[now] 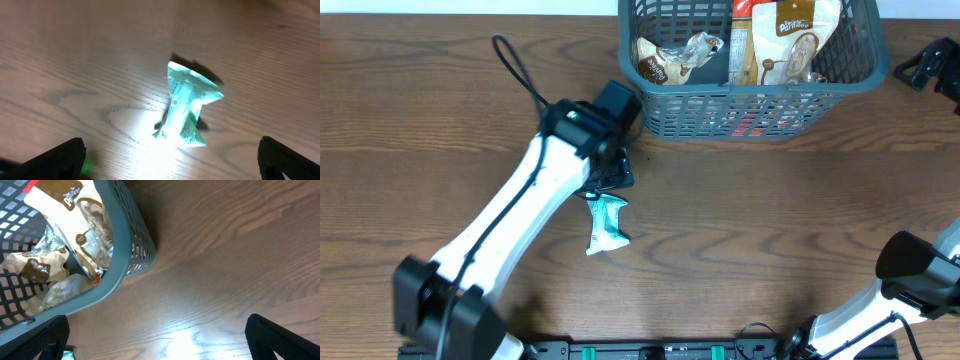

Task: Pack container
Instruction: 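Move the left gripper down to the light-blue wrapper, then close the left gripper on the light-blue wrapper and lift it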

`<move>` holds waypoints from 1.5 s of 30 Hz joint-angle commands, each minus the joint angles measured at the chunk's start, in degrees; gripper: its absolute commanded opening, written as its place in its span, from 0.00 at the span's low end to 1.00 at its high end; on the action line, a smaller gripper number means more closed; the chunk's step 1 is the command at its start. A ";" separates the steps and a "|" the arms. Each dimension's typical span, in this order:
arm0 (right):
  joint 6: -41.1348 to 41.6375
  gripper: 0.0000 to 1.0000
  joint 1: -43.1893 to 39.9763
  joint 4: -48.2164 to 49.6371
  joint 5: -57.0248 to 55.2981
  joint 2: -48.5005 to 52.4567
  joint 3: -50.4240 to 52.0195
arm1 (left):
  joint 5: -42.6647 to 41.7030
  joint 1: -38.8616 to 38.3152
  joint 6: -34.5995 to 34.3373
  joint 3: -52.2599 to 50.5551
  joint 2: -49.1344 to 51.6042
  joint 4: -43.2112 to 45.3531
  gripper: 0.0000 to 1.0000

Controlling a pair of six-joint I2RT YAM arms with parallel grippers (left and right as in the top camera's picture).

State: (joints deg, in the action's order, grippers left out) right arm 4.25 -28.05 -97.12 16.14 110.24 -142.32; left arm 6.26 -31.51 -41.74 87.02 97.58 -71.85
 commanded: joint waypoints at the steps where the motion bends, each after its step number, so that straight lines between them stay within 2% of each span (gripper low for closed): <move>1: -0.94 0.99 0.39 -0.17 0.81 0.52 0.07 | 1.09 0.28 -3.89 0.13 2.12 0.02 0.99; 6: -1.31 0.99 0.39 -0.17 0.72 0.52 0.07 | 1.07 0.02 0.83 -1.73 1.81 2.73 0.99; 12: -1.79 0.99 0.39 -0.17 0.37 0.52 0.07 | 0.20 -0.59 1.40 -6.51 -0.02 2.58 0.98; 21: -1.77 0.99 0.39 -0.17 0.37 0.52 0.07 | -1.31 -4.70 0.79 -22.80 -17.14 10.10 0.99; 26: -1.77 0.99 0.39 -0.20 0.42 0.52 0.07 | -1.46 -4.70 1.25 -31.56 -22.80 16.26 0.99; 30: -1.75 0.99 0.39 -0.20 0.44 0.52 0.07 | -6.12 -4.68 5.70 -39.15 -22.91 28.48 0.99; 32: -1.75 0.99 0.39 -0.20 0.68 0.52 0.07 | -6.23 -4.63 5.75 -41.13 -22.34 32.85 0.99; 45: -1.53 0.99 0.96 -0.20 3.43 0.52 0.07 | -0.66 2.21 -0.68 -40.04 -15.04 34.71 0.99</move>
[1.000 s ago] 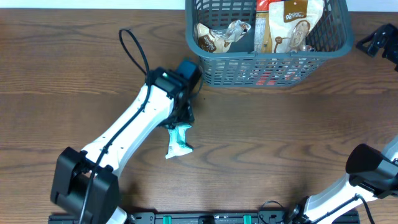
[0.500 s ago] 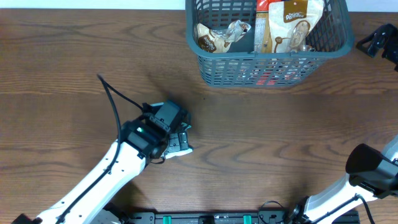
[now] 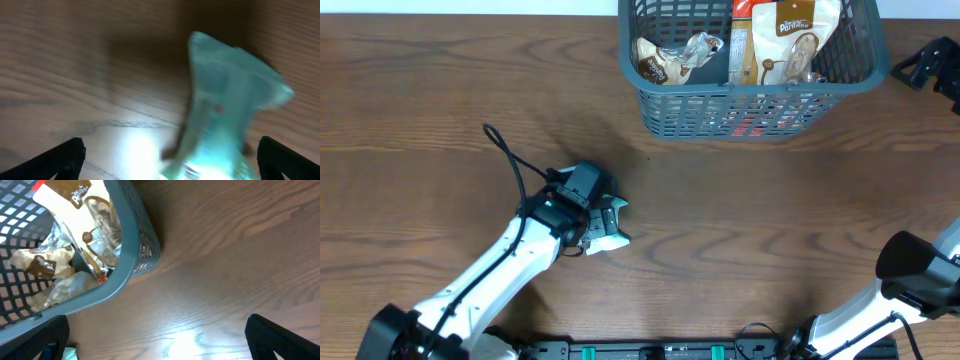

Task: Pack container
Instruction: 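Close the left gripper on the light-blue wrapper and lift it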

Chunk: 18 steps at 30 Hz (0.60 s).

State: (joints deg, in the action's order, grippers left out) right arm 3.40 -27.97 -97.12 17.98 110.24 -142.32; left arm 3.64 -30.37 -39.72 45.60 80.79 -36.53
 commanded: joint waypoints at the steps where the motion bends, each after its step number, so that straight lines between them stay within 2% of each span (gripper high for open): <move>1: -0.66 0.99 1.11 -0.20 1.64 0.52 0.07 | 1.97 1.18 -3.37 2.05 2.54 -0.94 0.99; 6: -0.68 0.99 2.75 -0.20 1.57 0.52 0.07 | 2.36 0.94 -3.41 6.99 6.05 -2.82 0.99; 10: -0.68 0.99 4.02 -0.17 1.55 0.52 0.07 | 2.60 0.68 -0.24 10.91 8.09 -3.48 0.99; 18: -0.70 0.99 4.44 -0.17 1.53 0.52 0.07 | 2.62 0.66 -0.17 11.54 9.79 -4.22 0.99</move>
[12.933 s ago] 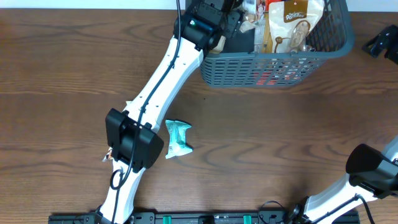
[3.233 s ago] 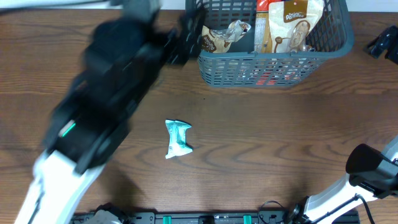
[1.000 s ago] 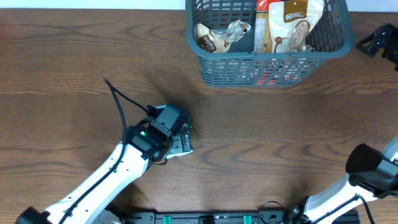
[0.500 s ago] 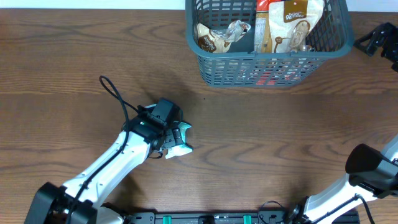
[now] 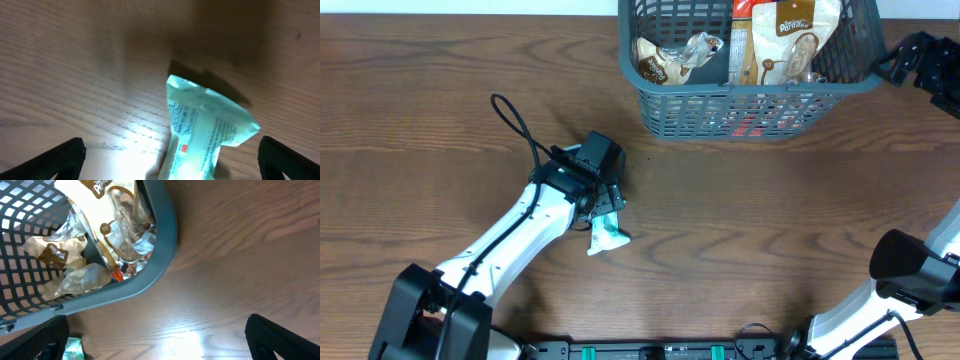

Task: Pack container
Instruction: 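Close the left gripper on the light-blue wrapper and lift it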

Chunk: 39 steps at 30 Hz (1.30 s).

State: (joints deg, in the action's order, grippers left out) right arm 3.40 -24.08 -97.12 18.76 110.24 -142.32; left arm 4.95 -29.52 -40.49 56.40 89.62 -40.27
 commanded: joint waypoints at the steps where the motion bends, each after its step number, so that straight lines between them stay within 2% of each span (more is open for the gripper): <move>1: -0.72 0.99 0.55 -0.17 0.72 0.52 0.07 | 1.31 -0.20 0.61 0.74 0.98 -0.61 0.99; 14: -0.74 0.99 0.55 -0.17 -0.76 0.52 0.07 | 1.57 -5.81 1.05 0.04 2.08 0.96 0.99; 24: -0.94 0.99 0.52 -0.17 -1.88 0.52 0.07 | 1.81 -5.79 1.01 -0.02 8.96 0.98 0.99; 32: -0.96 0.99 0.52 -0.17 -2.29 0.52 0.07 | 1.75 -5.81 1.01 -0.02 9.62 2.23 1.00; 34: -0.96 0.99 0.52 -0.17 -2.49 0.52 0.07 | 1.75 -5.81 0.85 -0.02 9.62 2.23 0.87; 35: -0.96 0.99 0.52 -0.17 -2.60 0.52 0.07 | 1.73 -5.81 0.74 -0.02 9.62 2.21 0.84; 39: -0.94 0.99 0.52 -0.17 -2.93 0.52 0.07 | 1.55 -5.81 -1.09 -0.04 9.62 1.90 0.82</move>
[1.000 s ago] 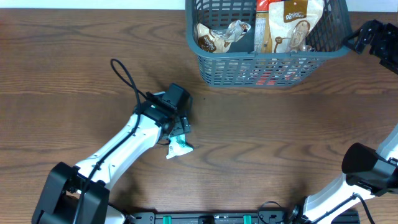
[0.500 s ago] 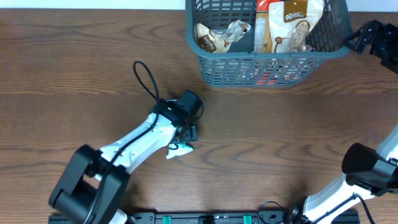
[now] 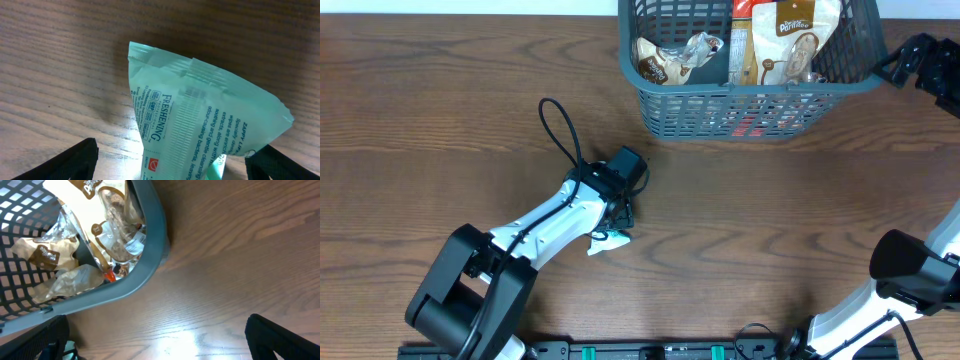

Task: Pack container
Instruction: 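Close the left gripper on the light-blue wrapper and lift it, then carry the wrapper over the grey basket and release it inside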

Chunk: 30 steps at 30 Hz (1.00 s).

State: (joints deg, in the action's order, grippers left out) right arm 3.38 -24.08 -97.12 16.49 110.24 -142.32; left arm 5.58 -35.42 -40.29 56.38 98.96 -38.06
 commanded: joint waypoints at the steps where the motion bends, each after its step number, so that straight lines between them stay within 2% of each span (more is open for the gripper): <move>1: -0.92 0.99 0.52 -0.17 -0.63 0.52 0.07 | 0.70 0.09 -1.44 -0.07 0.28 -0.28 0.82; 19: -0.90 0.99 0.52 -0.17 -0.61 0.52 0.07 | -2.14 -0.09 -3.08 -2.75 0.28 3.69 0.81; 21: -0.90 0.99 0.52 -0.20 -0.61 0.52 0.07 | -2.14 -0.09 -3.10 -2.75 0.28 3.89 0.56; 22: -0.90 0.99 0.52 -0.17 -0.61 0.52 0.07 | -2.14 -0.09 -3.10 -2.75 0.28 3.89 0.39; 24: -0.90 0.99 0.55 -0.20 -0.61 0.52 0.07 | -2.14 -0.09 -3.10 -2.75 0.28 3.89 0.20; 26: -0.90 0.99 0.55 -0.20 -0.61 0.52 0.07 | -2.14 -0.09 -3.10 -2.75 0.28 3.87 0.08; 27: -0.90 0.99 0.52 -0.20 -0.61 0.52 0.07 | -2.14 -0.09 -3.10 -2.75 0.28 3.85 0.06; 30: -0.90 0.99 0.52 -0.17 -0.61 0.52 0.07 | -2.12 -0.09 -3.08 -2.75 0.26 3.65 0.06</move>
State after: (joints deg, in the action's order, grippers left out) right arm 3.38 -24.08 -97.12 16.05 110.24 -142.32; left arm 3.38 -35.46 -43.48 53.98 98.80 -34.02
